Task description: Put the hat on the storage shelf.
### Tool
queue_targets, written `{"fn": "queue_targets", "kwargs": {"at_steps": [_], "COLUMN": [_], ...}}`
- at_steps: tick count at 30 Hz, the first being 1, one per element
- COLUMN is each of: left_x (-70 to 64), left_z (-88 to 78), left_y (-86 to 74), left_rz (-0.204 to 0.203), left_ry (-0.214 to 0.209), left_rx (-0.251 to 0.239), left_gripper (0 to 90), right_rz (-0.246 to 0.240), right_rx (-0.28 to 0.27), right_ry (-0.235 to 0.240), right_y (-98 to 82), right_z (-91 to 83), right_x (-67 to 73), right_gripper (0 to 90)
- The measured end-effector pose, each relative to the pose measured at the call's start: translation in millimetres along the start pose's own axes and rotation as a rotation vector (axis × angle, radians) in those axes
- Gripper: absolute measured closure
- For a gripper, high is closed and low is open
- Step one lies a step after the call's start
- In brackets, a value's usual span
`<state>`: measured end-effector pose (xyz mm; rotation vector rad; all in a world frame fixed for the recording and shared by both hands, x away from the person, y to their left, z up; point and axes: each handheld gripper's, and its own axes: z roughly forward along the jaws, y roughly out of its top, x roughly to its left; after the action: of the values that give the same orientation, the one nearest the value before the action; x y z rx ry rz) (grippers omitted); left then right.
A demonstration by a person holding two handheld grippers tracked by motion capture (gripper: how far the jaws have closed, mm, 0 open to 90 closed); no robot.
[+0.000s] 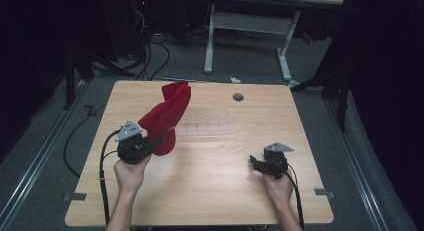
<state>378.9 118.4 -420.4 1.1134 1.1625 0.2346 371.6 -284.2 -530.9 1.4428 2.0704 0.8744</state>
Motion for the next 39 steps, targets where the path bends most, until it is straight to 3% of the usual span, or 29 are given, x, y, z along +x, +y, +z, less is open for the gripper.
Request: {"fn": "queue_targets", "kwargs": {"at_steps": [5,18,28,37,39], "left_x": [1.7,10.8,11.6,25.2,29.5], "left_z": [-0.7,10.8,25.8,42.8,49.2], "left_y": [9.0,30.1,41.4,41.0,39.6], "left_rz": [-0.013,-0.043,-0.032,-0.018,0.003], "left_ry": [-0.008,0.025,0.03,0.061,0.073], "left_rx": [-0.034,-0.071,-0.099,-0.12,-0.119], "left_gripper": [85.5,85.5,85.5,85.5,85.5], "right_rz": [-0.001,-0.001,-0.001,-0.002,0.0], "right_rx": [0.0,0.001,0.001,0.001,0.002], "right_ry": [-0.001,0.003,0.002,0.003,0.003], "right_y": [0.0,0.0,0.0,0.0,0.0], "right_z": [0.1,0.0,0.0,0.1,0.0], "right_x": [0.0,0.1,0.1,0.4,0.6], "right_gripper": [35.8,35.0,34.9,34.6,34.4]}}
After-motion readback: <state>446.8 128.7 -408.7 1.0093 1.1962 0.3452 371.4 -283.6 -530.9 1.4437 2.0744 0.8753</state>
